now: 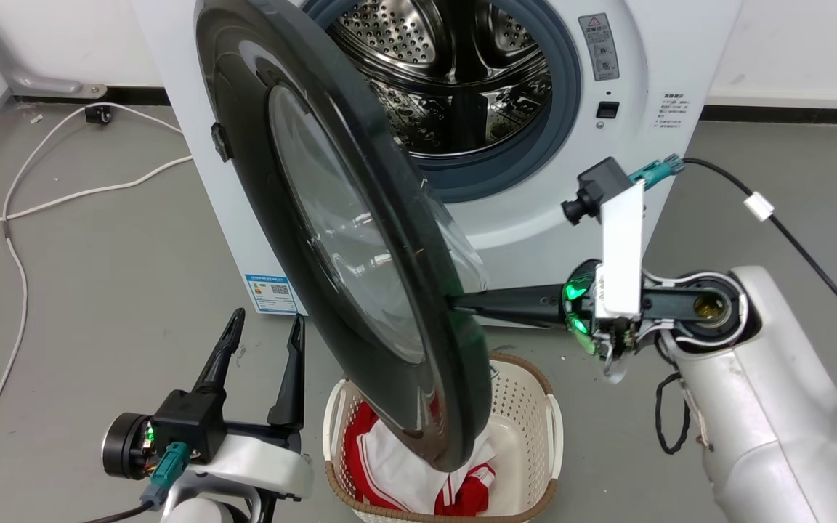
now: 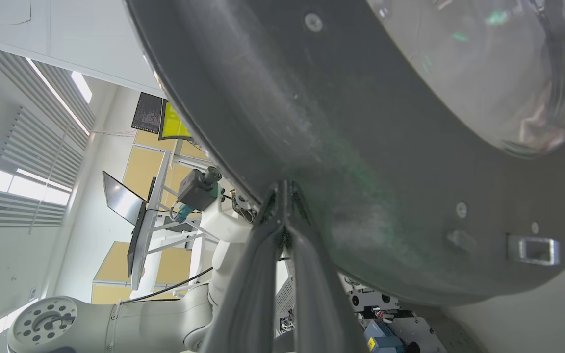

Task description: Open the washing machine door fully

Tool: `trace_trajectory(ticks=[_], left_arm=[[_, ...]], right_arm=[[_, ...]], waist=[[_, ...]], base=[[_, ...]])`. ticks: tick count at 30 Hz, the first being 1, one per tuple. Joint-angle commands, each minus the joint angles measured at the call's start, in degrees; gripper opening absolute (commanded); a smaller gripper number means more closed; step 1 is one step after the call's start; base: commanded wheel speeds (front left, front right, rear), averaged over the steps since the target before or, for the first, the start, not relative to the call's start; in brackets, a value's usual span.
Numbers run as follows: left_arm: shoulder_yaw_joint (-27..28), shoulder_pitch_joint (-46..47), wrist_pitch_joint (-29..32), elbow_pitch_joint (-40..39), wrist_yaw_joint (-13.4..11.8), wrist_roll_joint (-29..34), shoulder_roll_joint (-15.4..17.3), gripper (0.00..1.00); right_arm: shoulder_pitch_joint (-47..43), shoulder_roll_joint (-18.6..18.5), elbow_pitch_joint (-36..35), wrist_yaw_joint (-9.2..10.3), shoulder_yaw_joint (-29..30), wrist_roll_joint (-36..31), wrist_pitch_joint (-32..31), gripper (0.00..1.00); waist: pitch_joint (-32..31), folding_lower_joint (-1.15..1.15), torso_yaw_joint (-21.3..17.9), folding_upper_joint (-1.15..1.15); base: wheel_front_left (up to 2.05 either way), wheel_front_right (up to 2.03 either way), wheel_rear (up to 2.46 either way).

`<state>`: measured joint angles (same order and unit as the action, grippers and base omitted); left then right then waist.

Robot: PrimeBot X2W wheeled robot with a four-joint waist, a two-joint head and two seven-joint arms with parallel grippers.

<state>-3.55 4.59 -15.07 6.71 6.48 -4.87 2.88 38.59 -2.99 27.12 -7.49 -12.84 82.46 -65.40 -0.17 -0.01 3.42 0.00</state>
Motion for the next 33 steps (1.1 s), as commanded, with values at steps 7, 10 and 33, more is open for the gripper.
trace_trajectory(ticks=[7,10,33], left_arm=[[0.05,-0.87,-0.14,-0.29,-0.30,-0.07,-0.02,1.00],[0.14,-0.88,-0.14,-0.38,-0.31,-0.15,-0.02,1.00],[2.78,-2.37,-0.14,-1.20,-1.31,-0.25,-0.02,1.00]], right_arm=[[-3.11,0.29,-4.77,0.00,-6.97,4.07,3.83,0.00],[-3.92,0.25,-6.06,0.00,-9.07,5.38,5.95,0.00],[-22.90,-0.62,-6.89,0.00,9.99,-5.35,54.19,0.47]], waist=[[0.17,0.01,0.84,0.00],[0.18,0.01,1.10,0.00],[-0.09,0.01,-2.50,0.00]], base=[[0.00,0.00,0.00],[0.00,0.00,0.00],[0.00,0.00,0.00]])
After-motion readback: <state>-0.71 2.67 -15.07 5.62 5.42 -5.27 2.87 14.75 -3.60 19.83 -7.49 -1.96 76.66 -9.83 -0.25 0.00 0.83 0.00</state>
